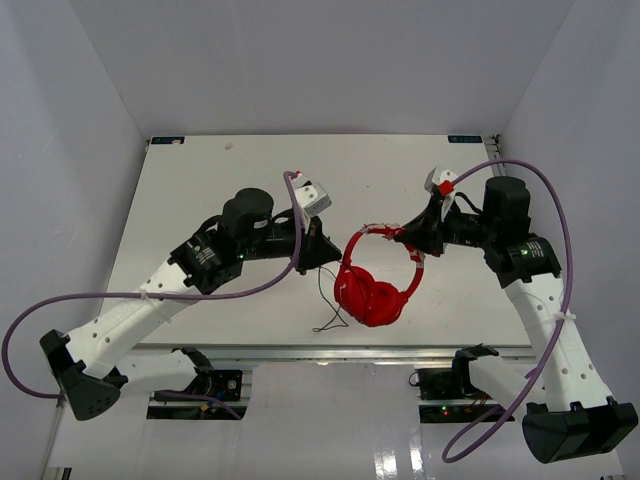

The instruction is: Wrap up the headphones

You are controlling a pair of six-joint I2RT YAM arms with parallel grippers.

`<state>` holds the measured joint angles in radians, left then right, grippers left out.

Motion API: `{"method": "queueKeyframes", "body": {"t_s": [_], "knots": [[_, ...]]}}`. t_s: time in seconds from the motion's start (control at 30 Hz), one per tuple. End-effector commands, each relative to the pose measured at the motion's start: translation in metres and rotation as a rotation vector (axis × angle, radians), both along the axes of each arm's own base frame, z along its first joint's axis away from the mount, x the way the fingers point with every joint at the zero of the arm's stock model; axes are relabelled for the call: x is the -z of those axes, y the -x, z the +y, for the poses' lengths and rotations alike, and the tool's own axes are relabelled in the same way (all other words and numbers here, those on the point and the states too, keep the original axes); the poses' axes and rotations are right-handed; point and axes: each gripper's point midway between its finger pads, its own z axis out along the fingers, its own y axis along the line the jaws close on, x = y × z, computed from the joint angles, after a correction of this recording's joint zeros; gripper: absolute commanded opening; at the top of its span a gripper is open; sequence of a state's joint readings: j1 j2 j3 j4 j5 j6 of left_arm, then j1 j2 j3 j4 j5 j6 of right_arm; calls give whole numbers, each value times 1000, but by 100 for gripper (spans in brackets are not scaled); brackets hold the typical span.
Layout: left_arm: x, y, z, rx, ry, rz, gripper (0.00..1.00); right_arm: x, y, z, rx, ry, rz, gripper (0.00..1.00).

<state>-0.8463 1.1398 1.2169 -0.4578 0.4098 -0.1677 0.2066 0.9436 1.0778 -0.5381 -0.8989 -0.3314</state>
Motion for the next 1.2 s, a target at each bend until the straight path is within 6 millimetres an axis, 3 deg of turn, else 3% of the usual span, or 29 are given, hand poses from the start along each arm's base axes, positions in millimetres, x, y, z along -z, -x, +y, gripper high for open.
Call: {"method": "queueKeyframes", "body": {"t_s": [0.0, 0.2, 0.57, 0.93, 1.07, 1.17], "knots": [[-20, 10, 9, 49, 88, -130, 0, -48, 23, 9, -108, -114, -10, 8], [-28, 24, 15, 104, 114, -168, 0, -50, 23, 8, -110, -119, -5, 8], [-60, 25, 15, 76, 231, -191, 0, -42, 21, 7, -95, -108, -2, 8], [-72, 38, 20, 103, 314, -197, 0, -30, 21, 6, -85, -98, 10, 8], [-62, 38, 20, 115, 273, -193, 0, -32, 22, 6, -89, -103, 11, 8], [-34, 30, 18, 101, 187, -159, 0, -38, 25, 8, -110, -119, 21, 8]]}}
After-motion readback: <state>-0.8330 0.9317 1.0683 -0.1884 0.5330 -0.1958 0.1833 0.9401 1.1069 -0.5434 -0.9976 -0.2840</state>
